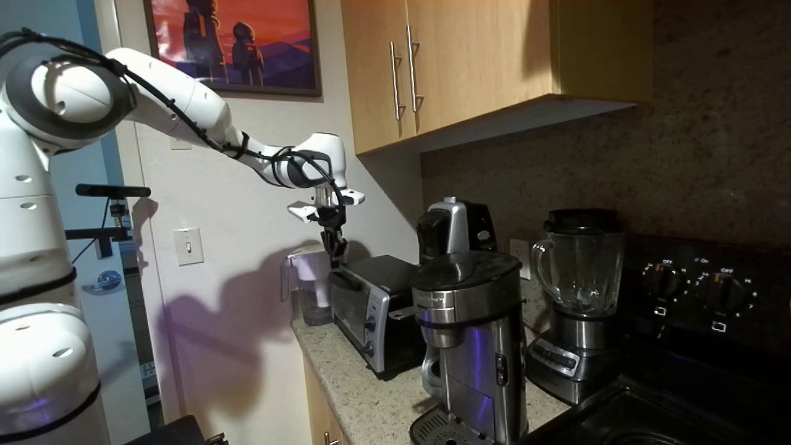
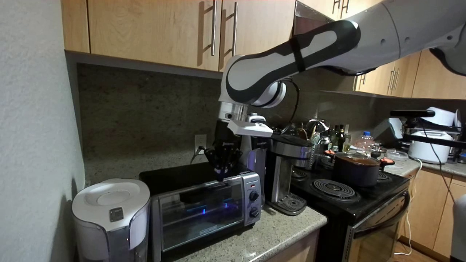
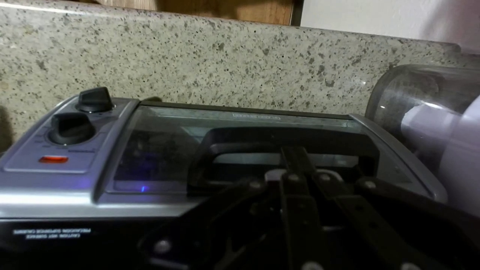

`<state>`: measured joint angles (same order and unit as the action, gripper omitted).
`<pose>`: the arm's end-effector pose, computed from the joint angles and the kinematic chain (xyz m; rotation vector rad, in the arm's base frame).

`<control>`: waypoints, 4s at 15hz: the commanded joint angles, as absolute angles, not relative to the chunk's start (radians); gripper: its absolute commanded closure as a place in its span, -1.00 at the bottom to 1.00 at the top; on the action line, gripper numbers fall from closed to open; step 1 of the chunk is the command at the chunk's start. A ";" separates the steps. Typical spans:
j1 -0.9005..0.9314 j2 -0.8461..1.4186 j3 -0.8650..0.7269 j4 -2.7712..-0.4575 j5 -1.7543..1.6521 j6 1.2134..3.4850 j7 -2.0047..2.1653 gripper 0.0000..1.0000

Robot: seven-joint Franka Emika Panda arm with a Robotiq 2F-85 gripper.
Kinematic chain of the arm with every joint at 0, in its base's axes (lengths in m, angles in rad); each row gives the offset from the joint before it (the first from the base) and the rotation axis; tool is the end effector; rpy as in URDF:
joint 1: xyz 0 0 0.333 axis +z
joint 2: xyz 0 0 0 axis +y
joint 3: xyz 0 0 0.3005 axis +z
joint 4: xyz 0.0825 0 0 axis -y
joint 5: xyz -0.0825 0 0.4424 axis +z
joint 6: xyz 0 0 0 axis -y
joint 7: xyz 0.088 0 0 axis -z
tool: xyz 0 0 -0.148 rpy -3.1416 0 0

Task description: Open the door of the microwave oven.

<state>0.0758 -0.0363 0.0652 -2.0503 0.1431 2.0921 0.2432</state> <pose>0.5985 0.0972 0.3811 -2.9929 0.2530 -0.0794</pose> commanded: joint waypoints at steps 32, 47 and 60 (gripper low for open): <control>0.096 0.091 0.072 -2.019 0.078 1.969 0.438 0.96; 0.075 0.147 0.030 -2.003 0.122 1.944 0.432 0.96; 0.123 0.032 0.070 -2.124 0.054 2.020 0.449 0.96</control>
